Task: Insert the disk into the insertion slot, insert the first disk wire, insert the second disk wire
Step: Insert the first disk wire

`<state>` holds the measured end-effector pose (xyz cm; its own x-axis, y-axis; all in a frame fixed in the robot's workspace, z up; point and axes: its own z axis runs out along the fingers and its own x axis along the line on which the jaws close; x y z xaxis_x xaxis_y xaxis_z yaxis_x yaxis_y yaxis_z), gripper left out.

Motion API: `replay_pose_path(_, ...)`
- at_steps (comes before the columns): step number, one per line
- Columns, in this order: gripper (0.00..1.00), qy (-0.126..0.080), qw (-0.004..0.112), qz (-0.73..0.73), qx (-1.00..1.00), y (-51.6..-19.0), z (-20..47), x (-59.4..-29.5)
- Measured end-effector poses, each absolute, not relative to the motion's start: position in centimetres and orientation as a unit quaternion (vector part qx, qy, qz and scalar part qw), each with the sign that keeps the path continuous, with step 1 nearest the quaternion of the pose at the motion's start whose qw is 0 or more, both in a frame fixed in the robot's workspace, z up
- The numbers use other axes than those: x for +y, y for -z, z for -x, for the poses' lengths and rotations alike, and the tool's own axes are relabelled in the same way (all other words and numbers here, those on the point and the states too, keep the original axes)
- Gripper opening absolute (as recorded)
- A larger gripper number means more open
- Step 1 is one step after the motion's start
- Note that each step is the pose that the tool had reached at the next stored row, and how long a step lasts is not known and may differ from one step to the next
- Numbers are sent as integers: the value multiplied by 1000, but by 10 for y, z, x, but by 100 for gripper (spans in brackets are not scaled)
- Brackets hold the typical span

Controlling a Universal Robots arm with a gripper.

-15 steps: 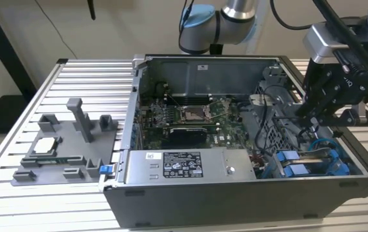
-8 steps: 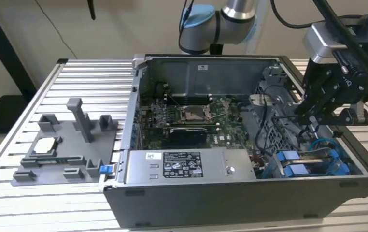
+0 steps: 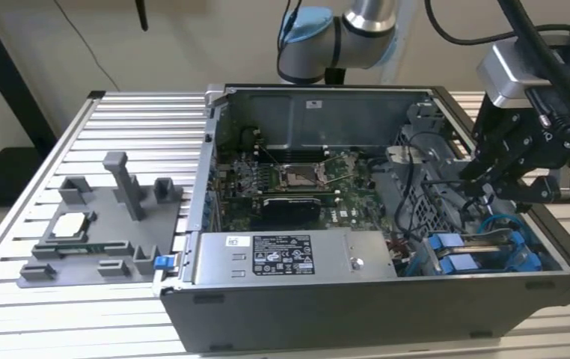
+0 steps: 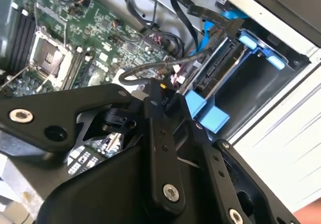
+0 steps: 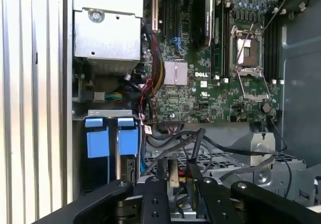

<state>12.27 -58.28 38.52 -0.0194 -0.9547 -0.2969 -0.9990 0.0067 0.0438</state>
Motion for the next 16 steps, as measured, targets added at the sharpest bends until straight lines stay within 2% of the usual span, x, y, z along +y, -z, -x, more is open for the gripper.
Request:
replay_pose_path(3,100,-130,100,693,702,-385,-123,-586)
replay_pose_path(16,100,-145,115,691,699,-380,-122,-596)
